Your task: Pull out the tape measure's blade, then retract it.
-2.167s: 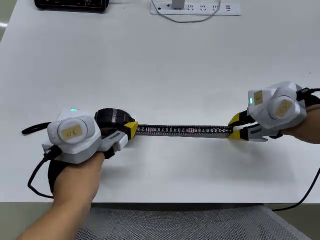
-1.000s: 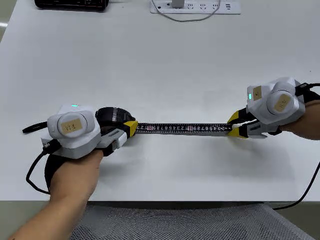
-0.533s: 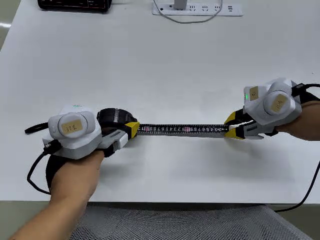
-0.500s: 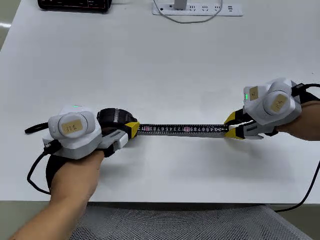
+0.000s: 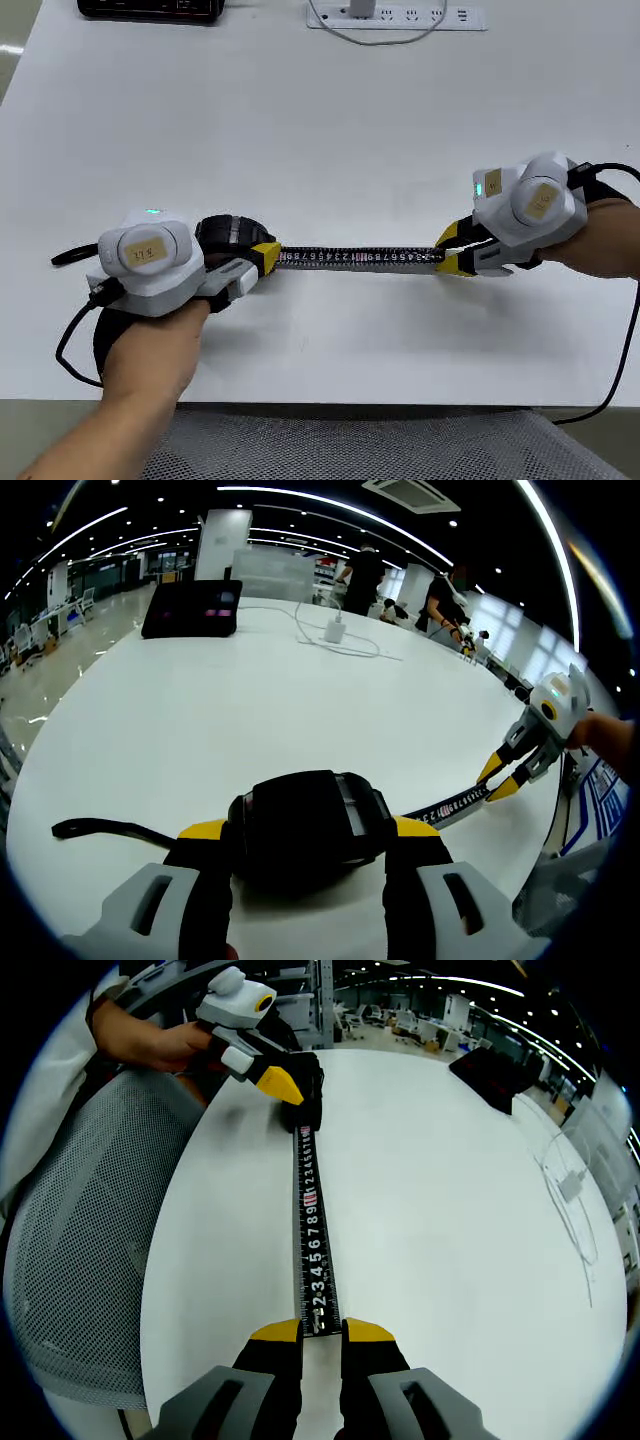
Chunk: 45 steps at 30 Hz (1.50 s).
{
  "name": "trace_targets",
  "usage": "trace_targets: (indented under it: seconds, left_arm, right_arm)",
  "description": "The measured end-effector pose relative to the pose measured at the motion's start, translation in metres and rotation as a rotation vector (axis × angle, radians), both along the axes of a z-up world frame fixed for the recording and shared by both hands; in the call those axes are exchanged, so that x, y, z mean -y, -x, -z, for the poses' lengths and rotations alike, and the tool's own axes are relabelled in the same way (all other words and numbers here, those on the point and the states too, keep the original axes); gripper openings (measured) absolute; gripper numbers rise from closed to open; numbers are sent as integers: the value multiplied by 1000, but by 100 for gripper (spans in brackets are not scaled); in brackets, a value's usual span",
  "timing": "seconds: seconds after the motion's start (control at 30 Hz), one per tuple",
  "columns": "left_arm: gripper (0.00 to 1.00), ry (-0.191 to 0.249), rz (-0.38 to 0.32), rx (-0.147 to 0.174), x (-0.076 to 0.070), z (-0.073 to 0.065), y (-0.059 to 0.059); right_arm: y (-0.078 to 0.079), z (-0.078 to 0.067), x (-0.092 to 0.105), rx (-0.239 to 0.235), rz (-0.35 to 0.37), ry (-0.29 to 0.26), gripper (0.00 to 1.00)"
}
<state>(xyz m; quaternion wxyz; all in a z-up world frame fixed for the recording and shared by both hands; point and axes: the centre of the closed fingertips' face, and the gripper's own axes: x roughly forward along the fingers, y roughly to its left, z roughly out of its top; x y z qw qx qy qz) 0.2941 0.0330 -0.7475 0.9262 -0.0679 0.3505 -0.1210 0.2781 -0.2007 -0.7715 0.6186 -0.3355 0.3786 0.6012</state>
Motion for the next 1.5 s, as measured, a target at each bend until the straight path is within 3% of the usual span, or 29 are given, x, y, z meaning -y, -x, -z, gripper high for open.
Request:
trace_targets:
  seconds: [1.5]
  left_arm:
    - [56,16,-6,-2,-1,0,0]
  right_arm:
    - [-1,-7,-52,-7,-13,-82,10]
